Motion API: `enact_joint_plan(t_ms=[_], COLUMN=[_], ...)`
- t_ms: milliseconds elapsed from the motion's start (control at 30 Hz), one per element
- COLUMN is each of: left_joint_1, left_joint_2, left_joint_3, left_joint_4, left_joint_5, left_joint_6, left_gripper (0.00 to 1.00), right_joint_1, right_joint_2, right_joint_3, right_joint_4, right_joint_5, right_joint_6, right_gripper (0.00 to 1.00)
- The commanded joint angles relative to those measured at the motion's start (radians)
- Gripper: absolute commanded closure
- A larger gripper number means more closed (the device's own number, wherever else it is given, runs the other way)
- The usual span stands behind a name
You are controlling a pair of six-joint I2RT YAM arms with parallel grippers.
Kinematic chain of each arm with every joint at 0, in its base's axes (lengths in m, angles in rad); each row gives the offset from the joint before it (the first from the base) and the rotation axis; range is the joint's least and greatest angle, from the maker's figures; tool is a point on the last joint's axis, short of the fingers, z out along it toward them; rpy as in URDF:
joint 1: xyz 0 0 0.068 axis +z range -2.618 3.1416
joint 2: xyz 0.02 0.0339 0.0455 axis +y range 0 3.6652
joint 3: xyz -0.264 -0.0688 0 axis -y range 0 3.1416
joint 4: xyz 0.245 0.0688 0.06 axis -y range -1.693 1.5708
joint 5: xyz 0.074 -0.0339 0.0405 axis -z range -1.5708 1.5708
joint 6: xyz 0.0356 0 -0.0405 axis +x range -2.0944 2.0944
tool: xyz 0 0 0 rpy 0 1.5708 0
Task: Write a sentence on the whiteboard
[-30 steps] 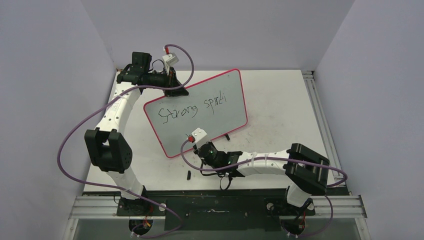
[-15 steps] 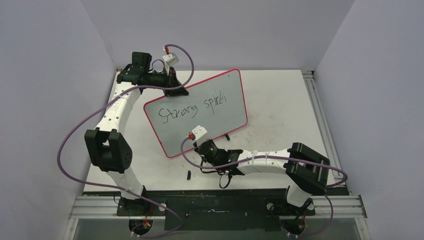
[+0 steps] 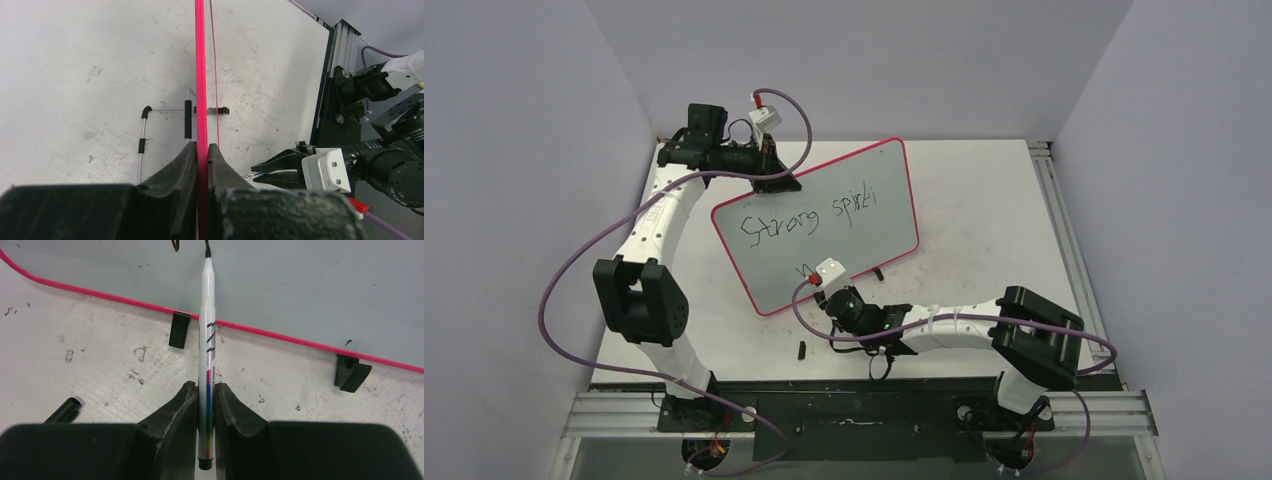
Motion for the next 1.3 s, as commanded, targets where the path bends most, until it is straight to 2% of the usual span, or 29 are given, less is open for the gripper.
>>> enact_joint_plan(t_ms=[0, 800, 967, 1267], left_joint_1=[-0.04, -0.04, -0.04, -0.04], left_joint_2=[0.012, 0.012, 0.014, 0.01], left_joint_3=[-0.051, -0.049, -0.047, -0.051], left_joint_4=[-0.117, -0.119, -0.119, -0.119], left_joint_5=[-0.003, -0.006, -0.008, -0.012], left_joint_6=[0.024, 0.024, 0.024, 0.024], left_gripper=[1.0, 1.0, 1.0, 1.0], right_joint_1=[0.004, -0.024, -0.019, 0.007], right_joint_2=[-0.009, -0.029, -0.037, -0.151], right_joint_3=[0.002, 0.115, 0.108, 0.043], right_joint_4=[0.026, 0.025, 0.027, 0.039], right_joint_5=[0.026, 0.078, 0.071, 0.089], right_joint_6=[0.017, -0.099, -0.108, -0.084], right_gripper=[0.95, 0.95, 0.95, 0.95])
